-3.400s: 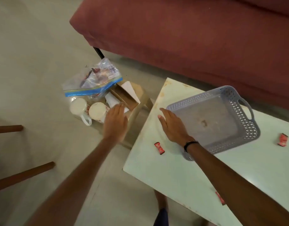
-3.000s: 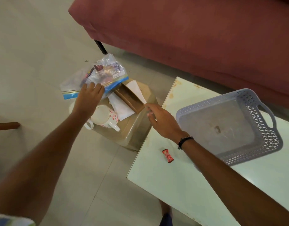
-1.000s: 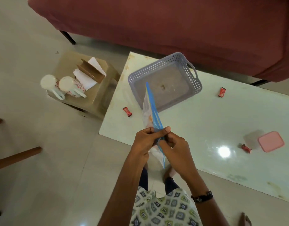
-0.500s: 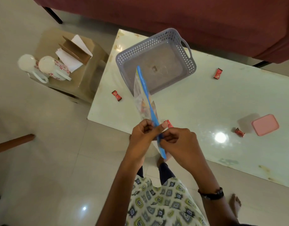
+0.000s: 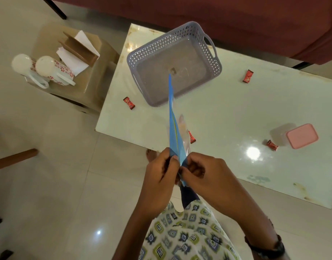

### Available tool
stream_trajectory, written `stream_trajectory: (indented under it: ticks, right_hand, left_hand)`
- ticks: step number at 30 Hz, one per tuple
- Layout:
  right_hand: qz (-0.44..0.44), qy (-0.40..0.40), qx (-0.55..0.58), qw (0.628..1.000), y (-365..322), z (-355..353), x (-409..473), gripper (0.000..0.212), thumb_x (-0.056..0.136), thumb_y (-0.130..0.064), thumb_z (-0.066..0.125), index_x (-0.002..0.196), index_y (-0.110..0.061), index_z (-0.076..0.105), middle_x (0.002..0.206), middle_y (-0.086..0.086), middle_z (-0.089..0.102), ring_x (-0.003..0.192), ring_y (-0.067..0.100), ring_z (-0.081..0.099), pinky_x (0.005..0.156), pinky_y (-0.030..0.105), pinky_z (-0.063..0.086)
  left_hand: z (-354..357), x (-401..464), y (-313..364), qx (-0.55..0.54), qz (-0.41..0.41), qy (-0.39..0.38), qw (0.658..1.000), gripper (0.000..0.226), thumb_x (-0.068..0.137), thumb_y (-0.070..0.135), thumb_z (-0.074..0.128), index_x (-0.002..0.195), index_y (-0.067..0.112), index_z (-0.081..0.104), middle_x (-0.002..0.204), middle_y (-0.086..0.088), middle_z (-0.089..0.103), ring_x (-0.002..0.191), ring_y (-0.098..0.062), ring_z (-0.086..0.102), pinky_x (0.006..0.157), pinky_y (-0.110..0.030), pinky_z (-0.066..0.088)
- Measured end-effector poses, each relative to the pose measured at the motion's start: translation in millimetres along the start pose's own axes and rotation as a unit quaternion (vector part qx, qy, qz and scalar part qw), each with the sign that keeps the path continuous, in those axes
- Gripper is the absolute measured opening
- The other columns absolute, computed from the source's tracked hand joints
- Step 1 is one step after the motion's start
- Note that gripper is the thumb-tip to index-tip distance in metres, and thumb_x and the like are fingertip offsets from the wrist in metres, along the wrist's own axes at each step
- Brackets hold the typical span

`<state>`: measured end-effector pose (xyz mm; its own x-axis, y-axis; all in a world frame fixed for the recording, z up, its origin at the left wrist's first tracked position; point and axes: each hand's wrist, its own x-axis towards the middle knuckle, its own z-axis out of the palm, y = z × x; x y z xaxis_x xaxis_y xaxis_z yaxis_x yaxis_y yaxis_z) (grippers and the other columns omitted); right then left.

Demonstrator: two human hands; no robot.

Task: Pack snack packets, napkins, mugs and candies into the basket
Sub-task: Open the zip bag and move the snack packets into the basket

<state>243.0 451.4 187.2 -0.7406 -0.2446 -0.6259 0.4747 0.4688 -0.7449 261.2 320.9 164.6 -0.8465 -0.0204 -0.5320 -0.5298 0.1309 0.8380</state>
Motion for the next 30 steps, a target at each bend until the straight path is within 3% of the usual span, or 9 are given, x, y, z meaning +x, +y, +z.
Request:
stream_trajectory:
  ticks: [2,6,11,13,19,21,25,30]
  right_hand:
    - [-0.032,-0.005,-0.01,0.999,2.6,-0.2,0.7,0.013,0.088,-0.022,0.059,0.076,-0.018,0.06,0.069,-0.002,0.068,0.064,0.017,0.065,0.067,0.04,0.056]
    - [-0.047,0.016,-0.018,0.999,14.0,3.2,1.3,0.015,0.089,-0.025,0.057,0.077,-0.016,0.059,0.071,0.002,0.067,0.067,0.021,0.064,0.067,0.043,0.054]
    - [0.017,-0.072,-0.031,0.997,25.8,-1.0,5.1,0.031,0.08,-0.048,0.048,0.079,-0.019,0.06,0.074,0.006,0.07,0.069,0.027,0.066,0.07,0.049,0.055]
    - [0.007,-0.089,-0.029,0.996,29.2,-2.6,8.7,0.024,0.082,-0.04,0.049,0.077,-0.02,0.06,0.073,0.009,0.069,0.069,0.03,0.065,0.069,0.05,0.054]
    - [-0.011,0.002,0.043,0.999,30.2,12.9,11.4,0.029,0.082,-0.034,0.049,0.072,-0.007,0.054,0.065,0.022,0.062,0.065,0.041,0.058,0.062,0.048,0.049]
    - [-0.007,0.015,0.079,0.997,33.3,17.3,13.5,0.023,0.089,-0.02,0.049,0.072,-0.006,0.055,0.063,0.019,0.062,0.062,0.039,0.061,0.059,0.047,0.051]
    - [0.01,0.008,0.199,0.98,30.3,19.6,12.5,0.022,0.096,-0.005,0.045,0.08,0.006,0.056,0.062,0.011,0.06,0.056,0.018,0.062,0.054,0.019,0.049]
    - [0.015,-0.014,0.255,0.967,30.2,19.2,8.6,0.023,0.098,-0.009,0.042,0.091,0.0,0.062,0.06,0.003,0.063,0.058,0.015,0.062,0.064,0.032,0.048]
  left_hand:
    - [0.7,-2.2,-1.4,-0.011,-0.026,-0.021,0.999,0.026,0.097,0.013,0.042,0.074,0.006,0.051,0.053,0.003,0.049,0.05,-0.012,0.048,0.052,-0.021,0.044]
    - [-0.8,1.8,1.4,0.011,-0.067,-0.088,0.994,0.027,0.096,0.01,0.04,0.071,0.01,0.052,0.049,0.003,0.051,0.043,-0.009,0.049,0.047,-0.018,0.043]
    - [1.9,0.3,-2.7,-0.012,-0.075,-0.126,0.989,0.03,0.097,0.006,0.038,0.071,0.011,0.053,0.048,0.006,0.056,0.042,-0.007,0.047,0.047,-0.021,0.043]
    - [4.6,-2.4,-6.3,-0.043,-0.08,-0.125,0.988,0.03,0.098,0.006,0.036,0.073,0.008,0.053,0.049,0.006,0.056,0.042,-0.007,0.046,0.047,-0.02,0.042]
    - [12.5,-0.4,-14.1,-0.094,-0.078,-0.043,0.992,0.028,0.098,0.003,0.035,0.075,0.003,0.05,0.043,0.004,0.046,0.039,-0.007,0.039,0.044,-0.017,0.037]
    - [14.3,-1.1,-13.3,-0.109,-0.075,-0.026,0.991,0.025,0.098,0.004,0.034,0.08,-0.003,0.051,0.042,0.006,0.043,0.038,-0.005,0.037,0.043,-0.016,0.035]
    - [14.5,-0.9,-10.6,-0.161,-0.081,-0.013,0.984,0.025,0.098,0.003,0.033,0.081,0.001,0.05,0.041,0.008,0.041,0.036,-0.003,0.034,0.04,-0.013,0.033]
    - [14.3,-0.5,-13.2,-0.207,-0.091,-0.019,0.974,0.034,0.099,0.005,0.032,0.068,0.006,0.047,0.042,0.009,0.037,0.037,-0.001,0.03,0.039,-0.013,0.03]
